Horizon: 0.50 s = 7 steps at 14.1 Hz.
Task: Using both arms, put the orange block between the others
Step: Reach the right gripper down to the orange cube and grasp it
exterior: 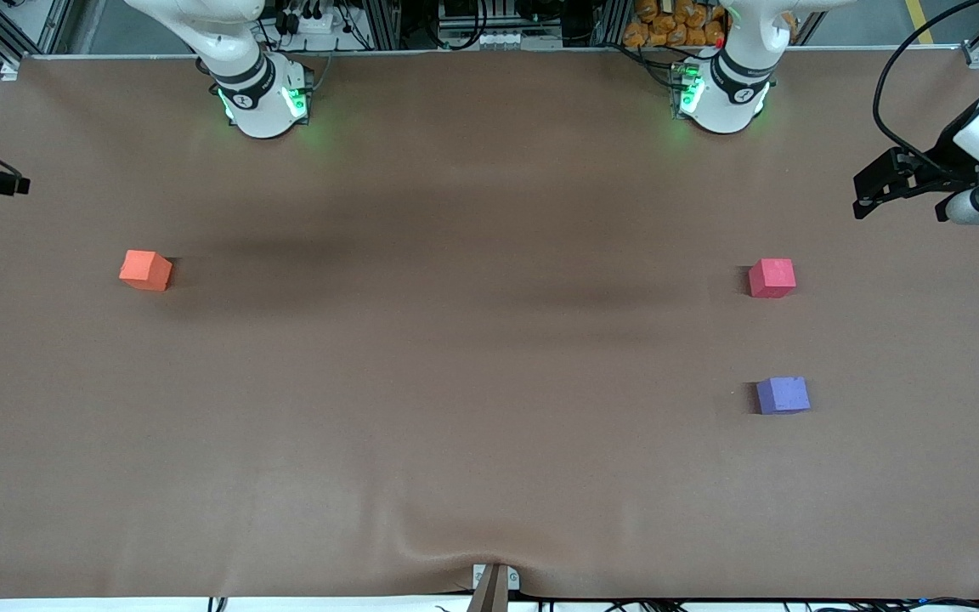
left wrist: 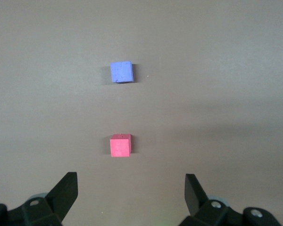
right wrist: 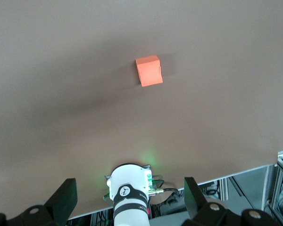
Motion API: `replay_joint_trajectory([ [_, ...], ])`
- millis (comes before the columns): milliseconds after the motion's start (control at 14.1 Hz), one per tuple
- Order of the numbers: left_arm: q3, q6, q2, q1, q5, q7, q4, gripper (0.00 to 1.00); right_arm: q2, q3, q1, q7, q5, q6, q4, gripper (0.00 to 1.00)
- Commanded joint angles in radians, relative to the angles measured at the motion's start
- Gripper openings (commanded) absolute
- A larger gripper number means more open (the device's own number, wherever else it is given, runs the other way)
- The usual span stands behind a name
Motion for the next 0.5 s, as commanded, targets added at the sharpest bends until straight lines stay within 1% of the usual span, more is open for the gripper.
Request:
replay_joint_trajectory([
  [0,-0.001,-0.009,-0.005,-0.002,-0.013,-0.017,-0.004,1.0,0.073,0.012,-0.003,0.011,-0.026,-0.025,0.044,1.0],
  [142,-0.001,-0.009,-0.006,-0.002,-0.013,-0.017,-0.009,1.0,0.1,0.011,-0.02,0.006,-0.049,-0.024,0.045,1.0],
  [213,-0.001,-0.009,-0.006,-0.002,-0.013,-0.017,-0.01,1.0,0.126,0.009,-0.058,0.002,-0.036,-0.011,0.041,1.0],
  [283,-0.001,-0.009,-0.006,-0.002,-0.013,-0.017,-0.012,1.0,0.154,0.014,-0.093,-0.001,-0.021,0.053,0.039,1.0],
  [354,-0.001,-0.009,-0.006,-0.002,-0.013,-0.017,-0.012,1.0,0.171,0.014,-0.098,-0.029,-0.011,0.126,0.028,1.0],
  [425,-0.001,-0.009,-0.006,-0.002,-0.013,-0.017,-0.012,1.0,0.21,0.012,-0.101,-0.085,-0.016,0.177,0.013,1.0],
])
